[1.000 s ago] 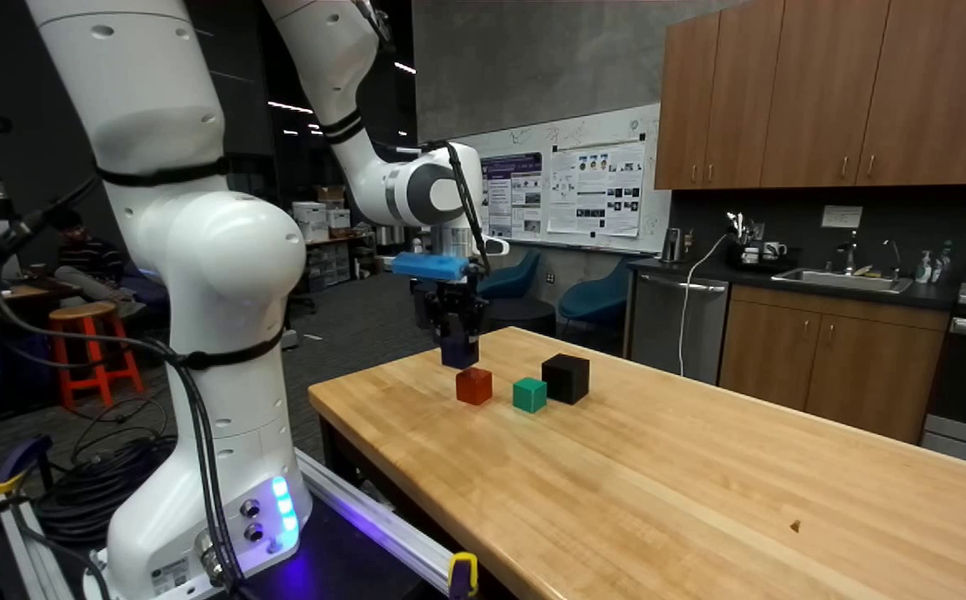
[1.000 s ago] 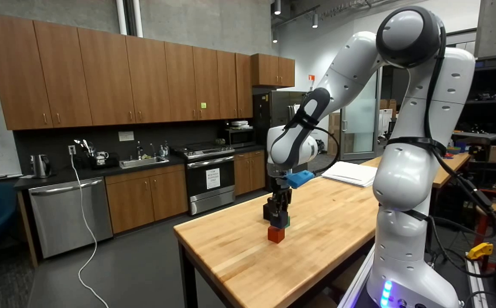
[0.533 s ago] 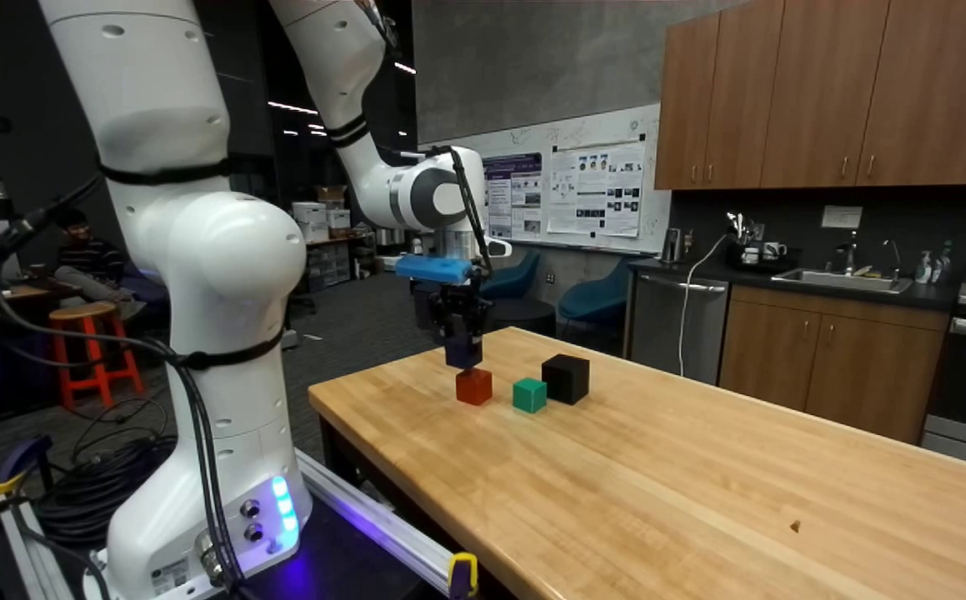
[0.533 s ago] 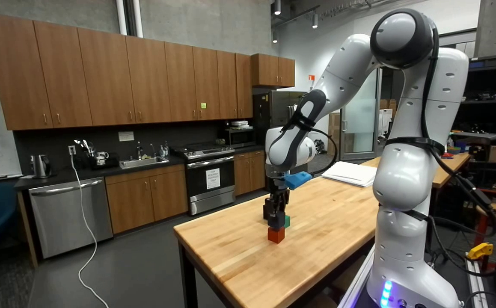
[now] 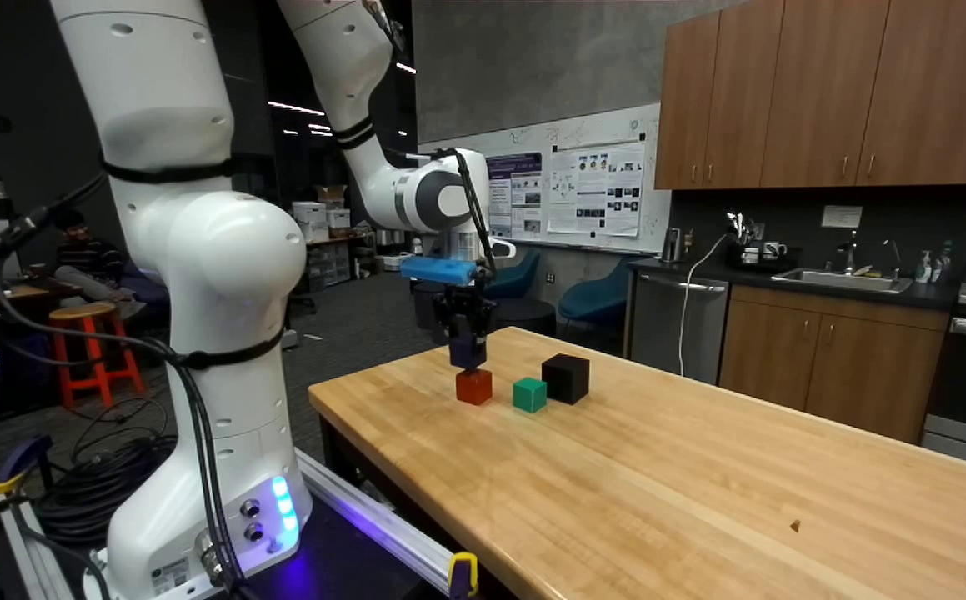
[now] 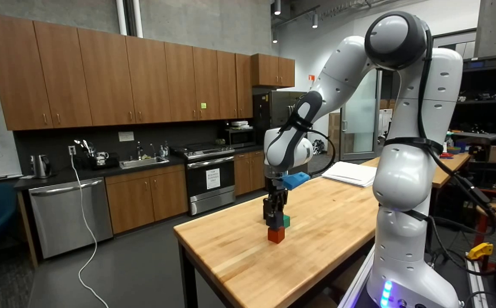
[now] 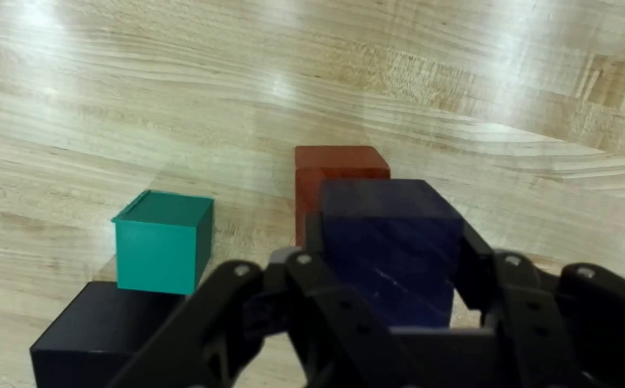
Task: Remove the green block from on top of the orange block and then put the purple block on the orange block
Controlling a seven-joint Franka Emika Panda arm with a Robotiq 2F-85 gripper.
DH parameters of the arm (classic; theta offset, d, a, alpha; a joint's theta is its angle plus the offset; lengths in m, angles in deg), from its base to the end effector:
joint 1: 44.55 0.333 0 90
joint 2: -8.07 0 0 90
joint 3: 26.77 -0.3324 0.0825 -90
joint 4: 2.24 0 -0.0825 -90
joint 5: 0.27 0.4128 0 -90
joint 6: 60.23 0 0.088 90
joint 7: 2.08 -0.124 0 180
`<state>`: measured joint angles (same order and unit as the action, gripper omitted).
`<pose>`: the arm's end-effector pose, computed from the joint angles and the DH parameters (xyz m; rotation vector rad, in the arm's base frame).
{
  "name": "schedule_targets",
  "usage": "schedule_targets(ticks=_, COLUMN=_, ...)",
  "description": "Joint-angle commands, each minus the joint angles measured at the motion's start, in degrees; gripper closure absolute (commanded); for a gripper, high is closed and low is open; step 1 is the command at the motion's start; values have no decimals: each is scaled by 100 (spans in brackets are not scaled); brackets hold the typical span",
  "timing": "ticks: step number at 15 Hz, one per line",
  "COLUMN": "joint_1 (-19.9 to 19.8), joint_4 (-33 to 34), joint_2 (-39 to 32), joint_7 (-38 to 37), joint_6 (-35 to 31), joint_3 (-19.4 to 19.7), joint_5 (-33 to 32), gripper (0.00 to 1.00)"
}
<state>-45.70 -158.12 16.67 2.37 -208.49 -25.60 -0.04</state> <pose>0.4142 -0.0165 0.2488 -3.1368 -0.0533 -0.0272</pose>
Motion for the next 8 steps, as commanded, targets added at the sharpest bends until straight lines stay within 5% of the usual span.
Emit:
schedule_targets(ticks=1, joint_1=-11, joint_4=62, joint_2=-77, joint_7=-20, joint_6=-12, joint_3=46, joint_5=12, gripper=70)
schedule_targets(ticks=8, joint_1=-4, joint_4=31, joint_2=-107, joint_7=137, joint_6=-41, joint_3=112, joint_5=95, gripper=70)
